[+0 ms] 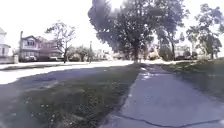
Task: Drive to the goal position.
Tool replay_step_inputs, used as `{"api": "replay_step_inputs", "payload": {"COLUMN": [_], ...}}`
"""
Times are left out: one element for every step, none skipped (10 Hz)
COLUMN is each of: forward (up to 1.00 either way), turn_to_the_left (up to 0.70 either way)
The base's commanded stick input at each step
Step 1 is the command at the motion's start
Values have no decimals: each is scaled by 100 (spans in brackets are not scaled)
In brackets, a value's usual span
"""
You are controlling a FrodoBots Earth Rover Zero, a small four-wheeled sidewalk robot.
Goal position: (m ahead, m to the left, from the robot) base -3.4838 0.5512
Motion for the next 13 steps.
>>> {"api": "replay_step_inputs", "payload": {"forward": [0, 0, 0, 0, 0, 0, 0, 0, 0, 0, 0, 0, 0], "turn_to_the_left": [-64, 0, 0, 0, 0, 0, 0, -49, -70, -70, -70, -70, -58]}}
